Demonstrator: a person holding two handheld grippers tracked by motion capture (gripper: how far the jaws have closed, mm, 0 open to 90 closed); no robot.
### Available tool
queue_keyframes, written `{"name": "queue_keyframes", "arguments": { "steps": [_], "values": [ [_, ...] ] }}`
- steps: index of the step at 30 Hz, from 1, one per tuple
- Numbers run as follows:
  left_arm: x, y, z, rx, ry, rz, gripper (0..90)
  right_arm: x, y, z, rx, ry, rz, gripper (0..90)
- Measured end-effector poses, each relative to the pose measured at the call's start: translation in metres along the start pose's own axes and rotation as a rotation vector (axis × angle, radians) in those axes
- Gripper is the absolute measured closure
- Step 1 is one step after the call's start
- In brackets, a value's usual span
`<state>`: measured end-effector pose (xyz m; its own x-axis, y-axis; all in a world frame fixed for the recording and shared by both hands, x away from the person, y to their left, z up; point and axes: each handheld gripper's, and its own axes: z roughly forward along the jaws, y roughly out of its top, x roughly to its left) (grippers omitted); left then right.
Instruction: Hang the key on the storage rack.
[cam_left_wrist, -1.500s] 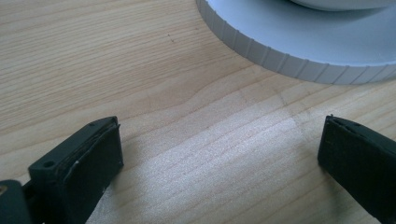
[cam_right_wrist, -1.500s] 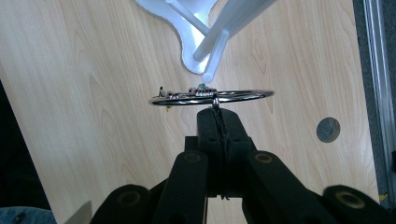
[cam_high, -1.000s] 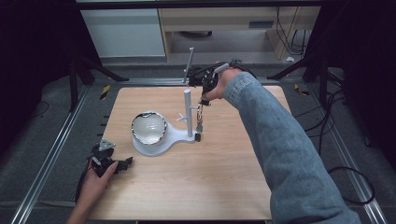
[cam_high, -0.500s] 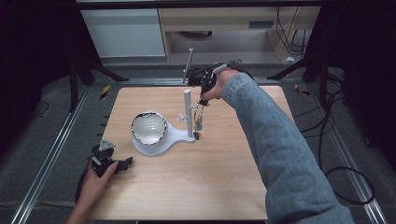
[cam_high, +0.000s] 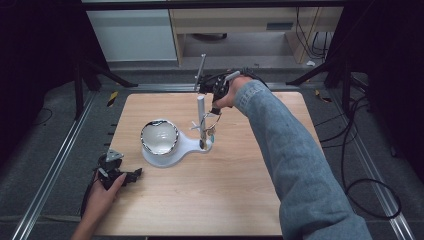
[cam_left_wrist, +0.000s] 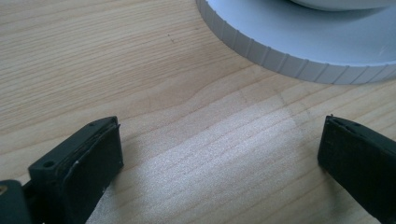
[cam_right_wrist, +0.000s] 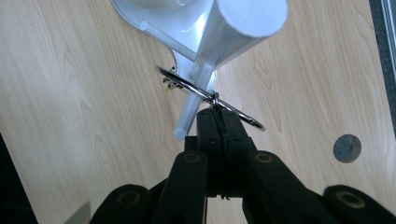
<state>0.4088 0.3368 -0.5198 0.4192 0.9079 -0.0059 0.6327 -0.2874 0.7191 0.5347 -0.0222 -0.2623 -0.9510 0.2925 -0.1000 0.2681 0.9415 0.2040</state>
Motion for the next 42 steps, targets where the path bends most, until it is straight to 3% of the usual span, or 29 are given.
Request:
{"name": "queue_keyframes", "arguments": {
  "steps": [19, 31, 39, 42],
  "values": [
    [0.000, 0.000, 0.000, 0.000, 0.000, 0.000, 0.0, -0.012, -0.002, 0.007, -0.042, 0.022, 0.032, 85.5],
    [0.000, 0.000, 0.000, 0.000, 0.000, 0.000, 0.0, -0.018, -0.020, -0.003, -0.065, -0.012, 0.064, 82.9],
    [0.000, 0.000, 0.000, 0.000, 0.000, 0.000, 0.0, -0.021, -0.031, -0.004, -0.084, -0.041, 0.094, 73.4],
    [0.000, 0.000, 0.000, 0.000, 0.000, 0.000, 0.0, -0.022, -0.035, -0.003, -0.100, -0.064, 0.113, 62.5]
  ]
}}
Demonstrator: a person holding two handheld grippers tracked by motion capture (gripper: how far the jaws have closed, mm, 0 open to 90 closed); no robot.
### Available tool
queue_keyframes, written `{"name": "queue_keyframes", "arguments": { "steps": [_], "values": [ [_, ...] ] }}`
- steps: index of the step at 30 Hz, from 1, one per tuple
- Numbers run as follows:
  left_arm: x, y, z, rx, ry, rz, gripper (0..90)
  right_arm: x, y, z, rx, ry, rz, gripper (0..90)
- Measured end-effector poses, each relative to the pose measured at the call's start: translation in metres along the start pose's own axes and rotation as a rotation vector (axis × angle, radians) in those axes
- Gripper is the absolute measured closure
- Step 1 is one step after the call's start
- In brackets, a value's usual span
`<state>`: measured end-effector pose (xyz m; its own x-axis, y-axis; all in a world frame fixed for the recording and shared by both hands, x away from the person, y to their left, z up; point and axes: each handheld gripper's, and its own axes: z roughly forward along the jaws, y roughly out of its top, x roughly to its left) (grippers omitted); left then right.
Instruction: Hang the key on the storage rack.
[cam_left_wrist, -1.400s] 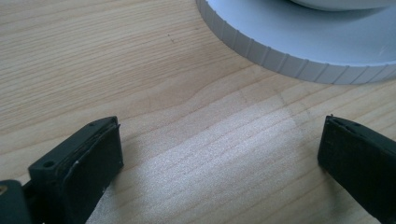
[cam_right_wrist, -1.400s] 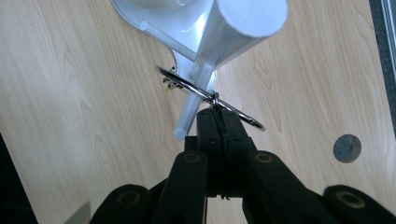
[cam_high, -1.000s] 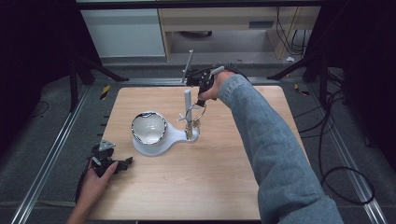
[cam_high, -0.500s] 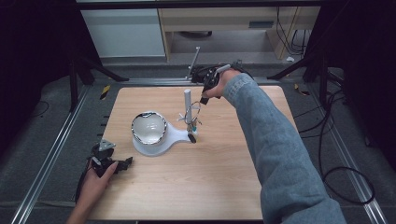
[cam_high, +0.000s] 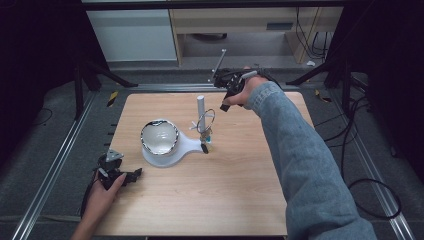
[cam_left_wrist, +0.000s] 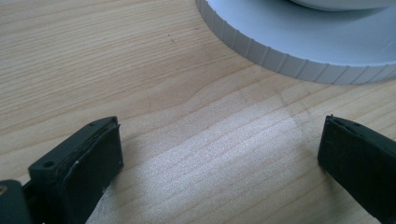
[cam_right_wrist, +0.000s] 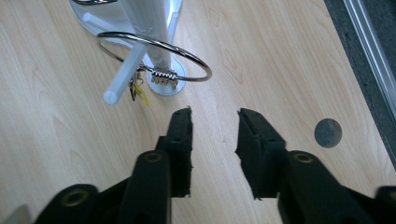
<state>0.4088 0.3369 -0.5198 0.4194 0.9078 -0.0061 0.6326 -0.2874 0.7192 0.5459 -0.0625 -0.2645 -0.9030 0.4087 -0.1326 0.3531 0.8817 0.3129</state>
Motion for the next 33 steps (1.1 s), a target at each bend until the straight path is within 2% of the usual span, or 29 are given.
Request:
{"name": "queue_keyframes", "arguments": {
  "steps": [1, 5, 6, 10, 13, 14, 16, 19, 22, 27, 31, 32, 33],
  "values": [
    [0.000, 0.000, 0.000, 0.000, 0.000, 0.000, 0.0, 0.000, 0.000, 0.000, 0.000, 0.000, 0.000, 62.5],
    [0.000, 0.000, 0.000, 0.000, 0.000, 0.000, 0.0, -0.002, -0.005, 0.001, -0.021, -0.016, 0.018, 54.3],
    [0.000, 0.000, 0.000, 0.000, 0.000, 0.000, 0.0, -0.002, -0.007, 0.001, -0.029, -0.025, 0.021, 49.2],
    [0.000, 0.000, 0.000, 0.000, 0.000, 0.000, 0.0, -0.003, -0.012, 0.002, -0.052, -0.042, 0.033, 43.1],
    [0.000, 0.000, 0.000, 0.000, 0.000, 0.001, 0.0, -0.004, -0.018, 0.001, -0.082, -0.075, 0.044, 33.0],
    [0.000, 0.000, 0.000, 0.000, 0.000, 0.000, 0.0, -0.005, -0.022, 0.001, -0.107, -0.105, 0.049, 26.2],
    [0.000, 0.000, 0.000, 0.000, 0.000, 0.000, 0.0, -0.005, -0.024, 0.000, -0.115, -0.122, 0.054, 23.5],
    [0.000, 0.000, 0.000, -0.003, 0.000, -0.003, 0.0, -0.006, -0.031, -0.001, -0.179, -0.144, 0.080, 12.9],
    [0.000, 0.000, 0.000, -0.004, 0.000, -0.003, 0.0, -0.007, -0.037, 0.000, -0.201, -0.174, 0.090, 6.5],
    [0.000, 0.000, 0.000, -0.004, 0.000, -0.003, 0.0, -0.007, -0.051, 0.007, -0.237, -0.200, 0.104, 6.7],
    [0.000, 0.000, 0.000, -0.003, -0.001, -0.003, 0.0, -0.008, -0.065, 0.013, -0.248, -0.247, 0.128, 9.0],
    [0.000, 0.000, 0.000, -0.004, 0.000, -0.004, 0.0, -0.009, -0.073, 0.014, -0.259, -0.246, 0.149, 9.0],
    [0.000, 0.000, 0.000, -0.004, 0.000, -0.004, 0.0, -0.009, -0.073, 0.014, -0.259, -0.246, 0.149, 9.0]
  ]
}}
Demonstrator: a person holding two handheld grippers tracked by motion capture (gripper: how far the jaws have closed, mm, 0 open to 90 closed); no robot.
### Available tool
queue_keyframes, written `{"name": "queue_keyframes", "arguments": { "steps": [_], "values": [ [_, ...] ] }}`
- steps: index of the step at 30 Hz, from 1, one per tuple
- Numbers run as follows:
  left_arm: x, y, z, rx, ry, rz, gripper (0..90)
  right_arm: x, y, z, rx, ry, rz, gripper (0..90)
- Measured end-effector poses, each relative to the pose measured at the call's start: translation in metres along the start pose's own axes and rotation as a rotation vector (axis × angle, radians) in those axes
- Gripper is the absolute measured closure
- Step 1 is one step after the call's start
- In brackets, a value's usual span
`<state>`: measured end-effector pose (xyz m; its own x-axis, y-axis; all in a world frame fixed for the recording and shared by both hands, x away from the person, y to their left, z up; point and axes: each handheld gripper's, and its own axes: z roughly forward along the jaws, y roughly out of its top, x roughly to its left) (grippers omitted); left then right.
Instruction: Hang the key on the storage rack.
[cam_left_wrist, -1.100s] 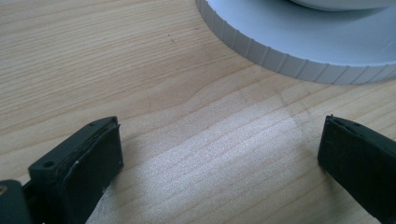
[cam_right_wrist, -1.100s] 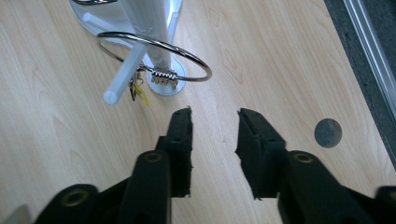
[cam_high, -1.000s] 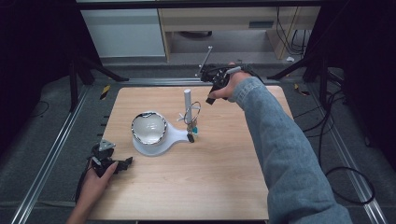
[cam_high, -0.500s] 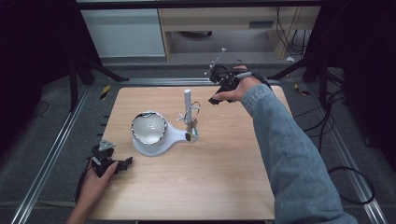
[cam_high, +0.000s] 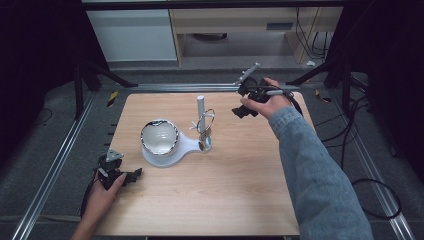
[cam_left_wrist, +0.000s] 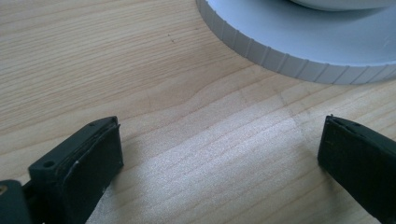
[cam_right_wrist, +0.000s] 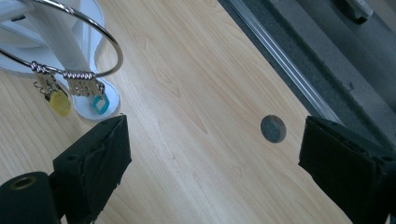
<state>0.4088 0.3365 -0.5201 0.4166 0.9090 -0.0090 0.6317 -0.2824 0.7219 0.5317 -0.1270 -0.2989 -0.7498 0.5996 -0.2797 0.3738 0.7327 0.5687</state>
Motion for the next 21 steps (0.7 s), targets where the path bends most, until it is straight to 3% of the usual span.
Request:
{"name": "queue_keyframes", "arguments": {
  "steps": [5, 21],
  "values": [
    [0.000, 0.000, 0.000, 0.001, -0.001, 0.001, 0.0, -0.003, -0.018, -0.004, -0.044, -0.021, 0.024, 9.0],
    [0.000, 0.000, 0.000, 0.002, -0.001, 0.003, 0.0, 0.004, -0.073, -0.011, -0.045, -0.018, 0.049, 8.7]
  ]
}}
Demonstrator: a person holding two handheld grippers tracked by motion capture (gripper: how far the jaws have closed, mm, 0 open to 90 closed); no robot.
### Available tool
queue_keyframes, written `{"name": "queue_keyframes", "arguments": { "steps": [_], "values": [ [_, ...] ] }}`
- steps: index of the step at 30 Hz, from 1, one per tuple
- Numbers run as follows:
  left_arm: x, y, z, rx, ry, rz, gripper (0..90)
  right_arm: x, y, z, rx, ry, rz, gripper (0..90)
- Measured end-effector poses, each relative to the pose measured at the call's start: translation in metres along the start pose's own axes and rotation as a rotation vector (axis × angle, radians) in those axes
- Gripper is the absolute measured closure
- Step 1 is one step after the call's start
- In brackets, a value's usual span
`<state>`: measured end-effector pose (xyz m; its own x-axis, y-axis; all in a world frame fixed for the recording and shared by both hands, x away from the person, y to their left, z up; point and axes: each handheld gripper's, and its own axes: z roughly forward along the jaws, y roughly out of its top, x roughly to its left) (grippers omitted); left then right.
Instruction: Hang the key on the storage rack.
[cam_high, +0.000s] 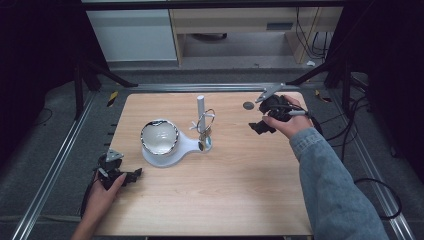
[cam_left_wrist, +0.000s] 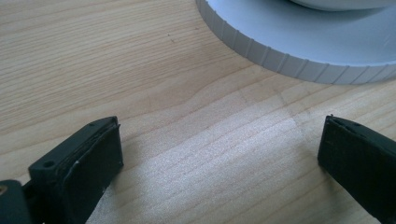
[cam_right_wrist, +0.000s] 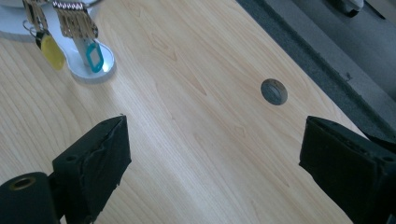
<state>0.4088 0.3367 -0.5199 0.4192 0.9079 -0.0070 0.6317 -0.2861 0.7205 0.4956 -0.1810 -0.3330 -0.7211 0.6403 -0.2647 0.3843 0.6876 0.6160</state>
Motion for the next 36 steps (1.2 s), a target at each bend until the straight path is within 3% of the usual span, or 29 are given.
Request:
{"name": "queue_keyframes", "arguments": {
  "steps": [14, 36],
  "values": [
    [0.000, 0.000, 0.000, 0.000, 0.000, 0.000, 0.0, 0.005, -0.045, 0.015, 0.016, 0.004, 0.037, 8.7],
    [0.000, 0.000, 0.000, 0.000, 0.001, -0.001, 0.0, 0.020, -0.125, 0.055, 0.072, 0.042, 0.146, 9.1]
  ]
}}
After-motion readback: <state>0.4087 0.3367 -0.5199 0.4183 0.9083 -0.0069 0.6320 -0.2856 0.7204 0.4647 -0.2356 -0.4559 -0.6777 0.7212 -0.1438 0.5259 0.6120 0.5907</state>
